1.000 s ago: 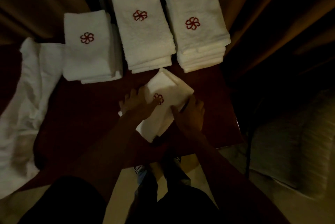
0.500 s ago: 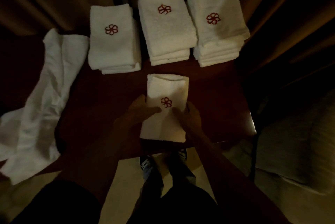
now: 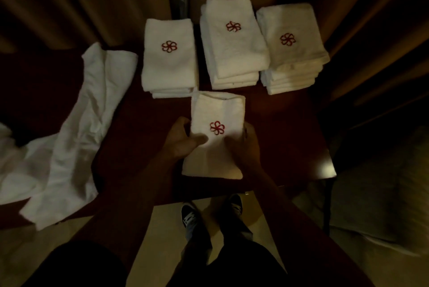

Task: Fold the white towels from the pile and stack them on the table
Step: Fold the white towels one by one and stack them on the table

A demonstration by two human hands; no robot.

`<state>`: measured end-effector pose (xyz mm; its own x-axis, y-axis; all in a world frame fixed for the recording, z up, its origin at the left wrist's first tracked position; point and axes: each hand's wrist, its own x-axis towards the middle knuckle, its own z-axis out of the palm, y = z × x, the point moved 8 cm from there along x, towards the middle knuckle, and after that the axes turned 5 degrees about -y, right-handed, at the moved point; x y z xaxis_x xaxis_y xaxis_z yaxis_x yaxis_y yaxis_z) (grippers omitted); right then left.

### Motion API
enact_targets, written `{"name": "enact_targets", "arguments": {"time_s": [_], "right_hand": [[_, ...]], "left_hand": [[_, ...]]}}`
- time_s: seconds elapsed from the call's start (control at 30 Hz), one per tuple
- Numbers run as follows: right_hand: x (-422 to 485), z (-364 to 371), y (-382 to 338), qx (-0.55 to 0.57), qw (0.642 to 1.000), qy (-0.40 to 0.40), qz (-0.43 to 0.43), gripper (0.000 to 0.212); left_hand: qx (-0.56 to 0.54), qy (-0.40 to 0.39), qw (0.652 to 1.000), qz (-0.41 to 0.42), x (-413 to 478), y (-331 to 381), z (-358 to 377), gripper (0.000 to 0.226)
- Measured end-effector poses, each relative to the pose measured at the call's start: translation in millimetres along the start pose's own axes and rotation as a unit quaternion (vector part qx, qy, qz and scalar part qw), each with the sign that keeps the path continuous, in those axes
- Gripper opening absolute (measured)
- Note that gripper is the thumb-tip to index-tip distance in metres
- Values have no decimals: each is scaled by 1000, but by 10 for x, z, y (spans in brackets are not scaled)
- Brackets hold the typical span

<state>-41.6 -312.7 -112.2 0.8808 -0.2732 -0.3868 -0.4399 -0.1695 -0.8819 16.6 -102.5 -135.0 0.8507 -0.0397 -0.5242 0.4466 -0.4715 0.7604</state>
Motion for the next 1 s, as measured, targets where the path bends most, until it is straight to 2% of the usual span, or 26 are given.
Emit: {"name": "enact_targets", "arguments": {"time_s": [0.13, 0.23, 0.33, 0.47, 0.57, 0.67, 0.77, 1.0], "right_hand": [[-43, 56, -342, 49, 997, 14, -53, 72], [-87, 94, -644, 34, 995, 28, -90, 77], [-134, 188, -889, 29, 991, 3, -132, 77], [-162, 359, -1233, 47, 981, -41, -185, 63], [-125, 501, -1430, 31, 976, -62, -206, 47], [-27, 637, -1569, 9, 977, -65, -202, 42], [95, 753, -1733, -3, 975, -74, -208, 42], [585, 1029, -2019, -23, 974, -96, -202, 43]], "left_hand": [[-45, 10, 998, 44, -41, 195, -268, 56], [-60, 21, 994, 87, -111, 400, -511, 57], [-66, 39, 989, 123, -149, 570, -759, 55], [-87, 59, 982, 159, -206, 729, -1079, 58], [-76, 91, 968, 221, -278, 849, -1336, 65], [-47, 112, 953, 278, -321, 981, -1527, 66], [-33, 117, 949, 292, -235, 1025, -1651, 59], [-40, 143, 952, 268, 220, 1111, -1928, 57]]}}
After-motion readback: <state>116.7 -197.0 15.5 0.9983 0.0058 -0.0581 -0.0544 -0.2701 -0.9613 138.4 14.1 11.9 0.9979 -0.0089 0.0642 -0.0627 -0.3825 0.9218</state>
